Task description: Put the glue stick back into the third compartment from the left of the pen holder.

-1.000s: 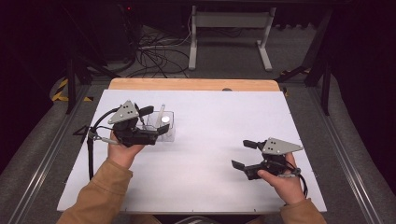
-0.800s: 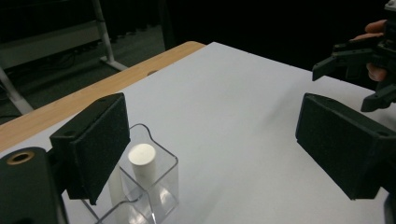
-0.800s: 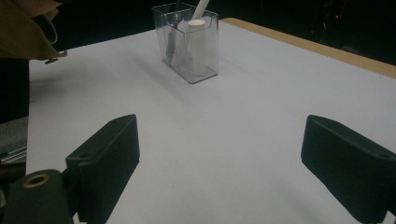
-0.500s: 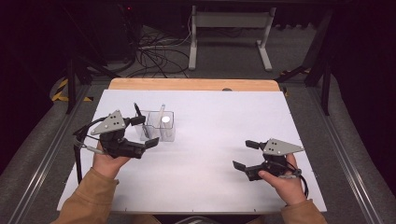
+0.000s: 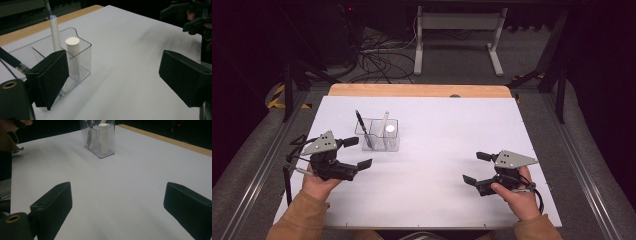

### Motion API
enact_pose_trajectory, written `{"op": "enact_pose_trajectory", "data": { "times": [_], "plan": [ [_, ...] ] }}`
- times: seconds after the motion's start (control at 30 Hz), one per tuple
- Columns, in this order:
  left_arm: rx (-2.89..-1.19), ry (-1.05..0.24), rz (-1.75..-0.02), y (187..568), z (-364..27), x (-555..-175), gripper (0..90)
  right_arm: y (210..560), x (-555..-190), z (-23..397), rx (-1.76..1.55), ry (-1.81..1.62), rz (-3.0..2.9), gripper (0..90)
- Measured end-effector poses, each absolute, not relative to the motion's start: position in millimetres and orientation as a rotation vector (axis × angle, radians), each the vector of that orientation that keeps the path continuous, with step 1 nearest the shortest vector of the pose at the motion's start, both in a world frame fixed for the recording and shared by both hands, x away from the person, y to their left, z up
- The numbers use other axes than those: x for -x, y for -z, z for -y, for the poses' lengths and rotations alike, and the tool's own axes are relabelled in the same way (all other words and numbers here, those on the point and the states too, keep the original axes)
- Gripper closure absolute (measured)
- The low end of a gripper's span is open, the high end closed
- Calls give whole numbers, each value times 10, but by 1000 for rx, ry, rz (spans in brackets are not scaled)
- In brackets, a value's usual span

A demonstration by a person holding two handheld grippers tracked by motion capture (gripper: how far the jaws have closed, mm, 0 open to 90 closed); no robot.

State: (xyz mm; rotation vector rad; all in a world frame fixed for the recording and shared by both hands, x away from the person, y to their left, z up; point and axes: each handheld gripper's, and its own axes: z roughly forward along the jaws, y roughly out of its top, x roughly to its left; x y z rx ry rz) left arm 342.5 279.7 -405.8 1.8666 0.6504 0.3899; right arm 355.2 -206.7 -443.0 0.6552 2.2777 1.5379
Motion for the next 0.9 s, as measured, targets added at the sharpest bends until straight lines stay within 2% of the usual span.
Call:
{"op": "enact_pose_trajectory", "data": {
  "times": [0.9],
  "plan": [
    [-1887,-387,-701,4692,-2921,-3354,102,4603,-3561,2179,-678,-1519,-2293,56]
  ]
}}
